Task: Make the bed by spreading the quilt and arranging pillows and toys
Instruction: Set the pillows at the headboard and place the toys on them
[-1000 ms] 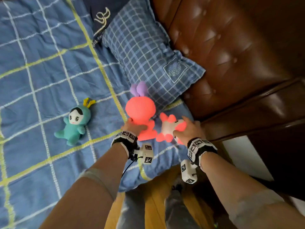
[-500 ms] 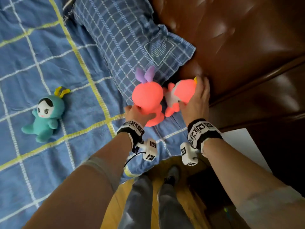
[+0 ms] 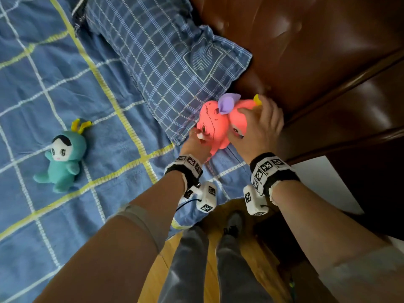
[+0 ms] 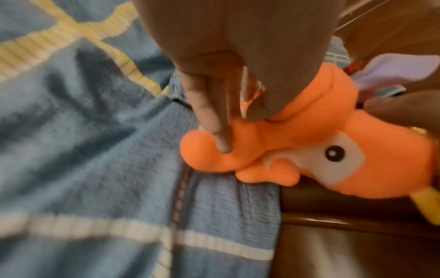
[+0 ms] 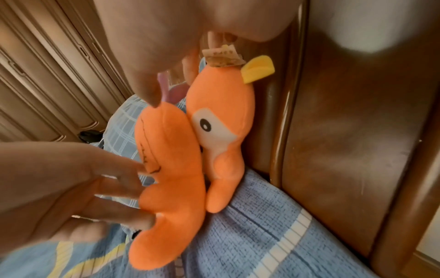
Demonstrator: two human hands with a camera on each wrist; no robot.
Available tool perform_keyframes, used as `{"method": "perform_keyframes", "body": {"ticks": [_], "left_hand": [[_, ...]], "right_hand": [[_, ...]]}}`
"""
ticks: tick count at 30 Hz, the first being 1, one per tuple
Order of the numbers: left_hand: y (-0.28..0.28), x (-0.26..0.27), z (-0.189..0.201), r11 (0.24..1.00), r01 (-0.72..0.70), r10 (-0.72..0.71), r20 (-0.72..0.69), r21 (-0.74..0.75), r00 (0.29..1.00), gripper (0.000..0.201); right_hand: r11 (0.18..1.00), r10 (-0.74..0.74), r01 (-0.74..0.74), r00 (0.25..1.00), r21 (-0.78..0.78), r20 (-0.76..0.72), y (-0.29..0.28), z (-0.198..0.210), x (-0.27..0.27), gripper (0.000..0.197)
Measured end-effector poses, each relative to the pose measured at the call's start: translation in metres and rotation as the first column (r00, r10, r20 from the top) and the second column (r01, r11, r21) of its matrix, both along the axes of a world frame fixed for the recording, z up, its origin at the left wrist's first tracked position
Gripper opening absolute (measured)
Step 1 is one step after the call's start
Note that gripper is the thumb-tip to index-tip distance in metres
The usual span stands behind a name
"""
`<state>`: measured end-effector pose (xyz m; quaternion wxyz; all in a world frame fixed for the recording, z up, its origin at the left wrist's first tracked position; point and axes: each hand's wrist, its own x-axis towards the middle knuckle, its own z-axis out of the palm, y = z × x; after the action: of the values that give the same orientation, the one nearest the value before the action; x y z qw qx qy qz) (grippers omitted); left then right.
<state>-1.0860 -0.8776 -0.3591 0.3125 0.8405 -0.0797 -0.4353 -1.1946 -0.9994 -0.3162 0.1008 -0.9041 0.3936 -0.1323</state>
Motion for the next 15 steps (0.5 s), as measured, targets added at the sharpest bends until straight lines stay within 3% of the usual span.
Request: {"method": "perform_keyframes", "body": {"ticks": [2, 4, 6, 8, 9, 11, 12, 15], "left_hand": [[0.010, 0.013, -0.006, 0.998, -0.035, 0.034, -0.018, -0.054, 0.999, 0.058], [0.018, 0.025, -0.003, 0.995, 0.014, -0.018, -0.044, -0.098, 0.999, 0.062], [0.016, 0.042, -0.002, 0.980, 0.192, -0.183, 0.126, -0.060, 0.975, 0.089], [0.006, 0.061, 0.002, 0.923, 0.385, -0.370, 0.346, 0.028, 0.862, 0.114], [0.000, 0.069, 0.003, 0.881, 0.467, -0.450, 0.432, 0.073, 0.782, 0.117], [-0.012, 0.080, 0.002, 0.764, 0.634, -0.595, 0.511, 0.119, 0.621, 0.111], [-0.014, 0.082, 0.003, 0.731, 0.675, -0.624, 0.504, 0.104, 0.597, 0.104], [-0.011, 0.078, 0.014, 0.800, 0.589, -0.572, 0.438, 0.113, 0.693, 0.070]], "right_hand": [[1.000, 0.005, -0.005, 0.998, 0.004, -0.057, 0.001, -0.004, 0.003, 0.065], [1.000, 0.021, -0.021, 0.995, -0.003, -0.099, 0.004, -0.004, 0.015, 0.074], [0.999, 0.035, -0.035, 0.989, 0.002, -0.144, 0.005, -0.004, 0.031, 0.068], [0.998, 0.040, -0.030, 0.983, 0.059, -0.182, 0.004, -0.008, 0.042, 0.052], [0.996, 0.058, -0.043, 0.980, 0.081, -0.188, 0.002, -0.011, 0.045, 0.044], [0.987, 0.147, -0.135, 0.976, 0.087, -0.158, -0.002, -0.020, 0.044, 0.029], [0.978, 0.202, -0.193, 0.971, 0.081, -0.130, -0.002, -0.022, 0.042, 0.023], [0.969, 0.235, -0.223, 0.964, 0.105, -0.127, -0.001, -0.021, 0.042, 0.033]]}}
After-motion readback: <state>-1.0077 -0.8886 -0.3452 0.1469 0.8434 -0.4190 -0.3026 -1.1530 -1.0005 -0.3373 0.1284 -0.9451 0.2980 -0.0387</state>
